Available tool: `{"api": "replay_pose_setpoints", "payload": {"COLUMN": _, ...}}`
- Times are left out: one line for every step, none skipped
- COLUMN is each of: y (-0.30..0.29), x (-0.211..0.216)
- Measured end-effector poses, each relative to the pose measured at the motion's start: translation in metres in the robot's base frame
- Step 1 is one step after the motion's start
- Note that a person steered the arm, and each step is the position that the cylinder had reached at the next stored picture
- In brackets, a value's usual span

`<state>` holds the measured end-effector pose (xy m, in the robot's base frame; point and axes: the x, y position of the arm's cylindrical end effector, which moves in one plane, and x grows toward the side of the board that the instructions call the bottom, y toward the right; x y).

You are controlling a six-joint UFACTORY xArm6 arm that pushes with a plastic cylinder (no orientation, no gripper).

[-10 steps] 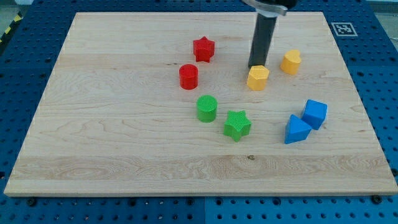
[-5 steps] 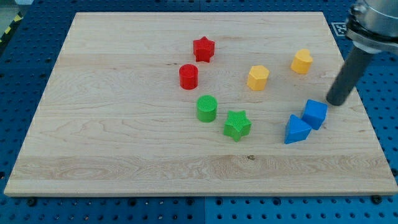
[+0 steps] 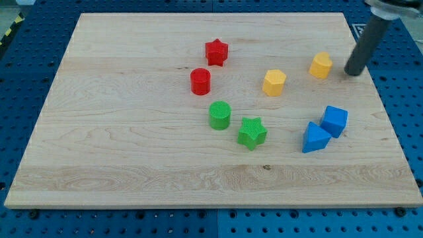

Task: Slide the yellow heart down a bit

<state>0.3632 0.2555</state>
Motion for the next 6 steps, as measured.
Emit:
{"api": "replay_pose_setpoints", "payload": {"y": -0.04, "x": -0.024}}
{"api": "replay_pose_setpoints", "payload": {"y": -0.049, "x": -0.033}}
{"api": "replay_pose_setpoints", "payload": {"y": -0.049, "x": -0.033}}
{"api": "replay_pose_setpoints", "payload": {"y": -0.056, "x": -0.017}}
{"api": "replay_pose_setpoints", "payload": {"y": -0.06, "x": 0.006}}
{"api": "replay_pose_setpoints", "payload": {"y": -0.06, "x": 0.005}}
